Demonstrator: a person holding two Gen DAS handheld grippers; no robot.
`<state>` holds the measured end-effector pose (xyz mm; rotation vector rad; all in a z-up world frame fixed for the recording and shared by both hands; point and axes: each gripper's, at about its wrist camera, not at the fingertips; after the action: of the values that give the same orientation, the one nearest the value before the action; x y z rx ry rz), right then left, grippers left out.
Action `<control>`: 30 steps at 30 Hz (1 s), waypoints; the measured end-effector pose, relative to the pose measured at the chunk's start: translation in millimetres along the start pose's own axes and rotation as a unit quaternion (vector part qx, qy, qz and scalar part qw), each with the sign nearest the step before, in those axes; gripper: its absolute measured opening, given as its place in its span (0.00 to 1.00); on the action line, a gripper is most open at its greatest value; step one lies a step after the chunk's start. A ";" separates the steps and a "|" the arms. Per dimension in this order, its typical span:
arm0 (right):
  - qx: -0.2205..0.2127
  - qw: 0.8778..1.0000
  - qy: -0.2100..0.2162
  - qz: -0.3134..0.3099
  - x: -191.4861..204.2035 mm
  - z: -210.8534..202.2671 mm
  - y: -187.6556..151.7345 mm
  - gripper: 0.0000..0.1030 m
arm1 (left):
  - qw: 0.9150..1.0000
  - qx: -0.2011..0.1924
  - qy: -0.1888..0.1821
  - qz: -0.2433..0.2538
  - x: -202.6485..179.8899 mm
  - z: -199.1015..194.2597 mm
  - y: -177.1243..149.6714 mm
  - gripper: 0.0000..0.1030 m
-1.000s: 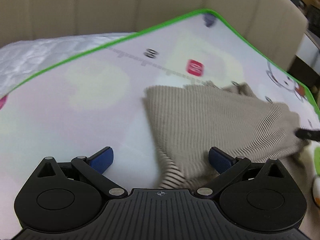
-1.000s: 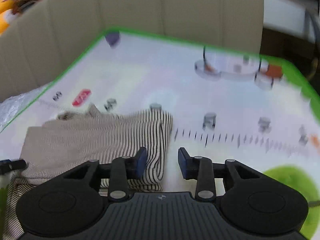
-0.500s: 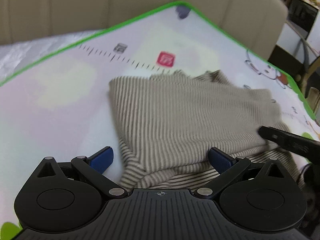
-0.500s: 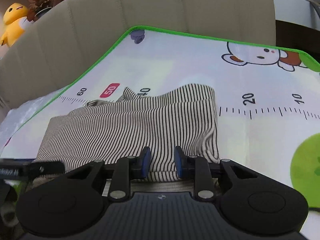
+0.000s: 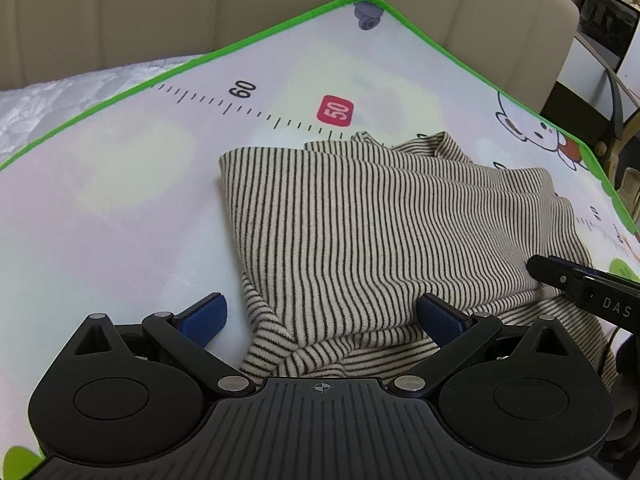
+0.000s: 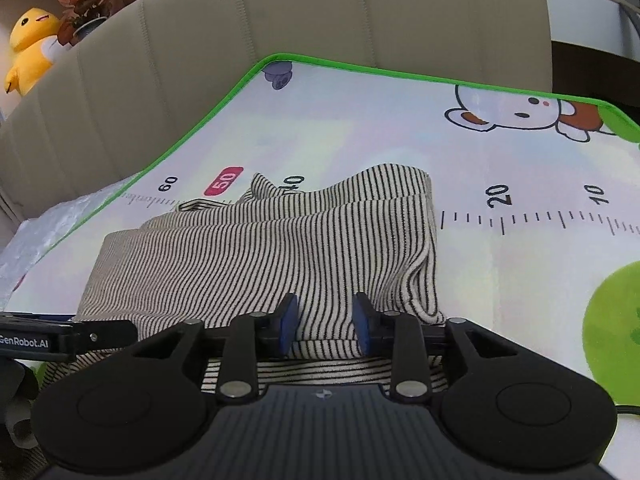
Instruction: Fold clothes
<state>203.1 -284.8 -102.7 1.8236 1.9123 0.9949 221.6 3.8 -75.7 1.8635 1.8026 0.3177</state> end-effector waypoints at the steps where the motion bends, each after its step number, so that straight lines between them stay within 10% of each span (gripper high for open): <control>1: 0.000 1.000 0.005 -0.001 0.6 0.7 -0.1 0.41 | 1.000 0.000 0.000 0.001 -0.1 0.0 -0.3 1.00; 12: -0.023 0.998 0.006 -0.054 37.4 2.4 53.5 0.37 | 1.000 0.003 -0.012 0.002 4.6 3.8 -1.8 1.00; 22: 0.065 0.989 -0.049 -0.123 75.1 118.6 98.4 0.24 | 0.998 -0.007 -0.064 -0.017 22.1 0.9 4.0 1.00; 24: 0.053 0.989 -0.040 -0.135 78.8 107.1 94.2 0.06 | 0.994 -0.020 -0.095 -0.053 38.6 -6.4 8.7 1.00; 30: 0.032 0.994 0.036 -0.098 70.3 5.1 75.9 0.05 | 0.974 -0.095 -0.112 -0.172 97.2 -43.6 14.7 1.00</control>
<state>253.2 -220.0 -39.4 1.6142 2.1418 0.9534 220.1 108.2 -49.8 1.3688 1.8247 0.1389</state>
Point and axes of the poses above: each gripper's, at about its wrist camera, not at the fingertips, and z roughly the way its jaws point, x to its left, y to its top, and after that the axes turned 6 degrees about x, right-handed
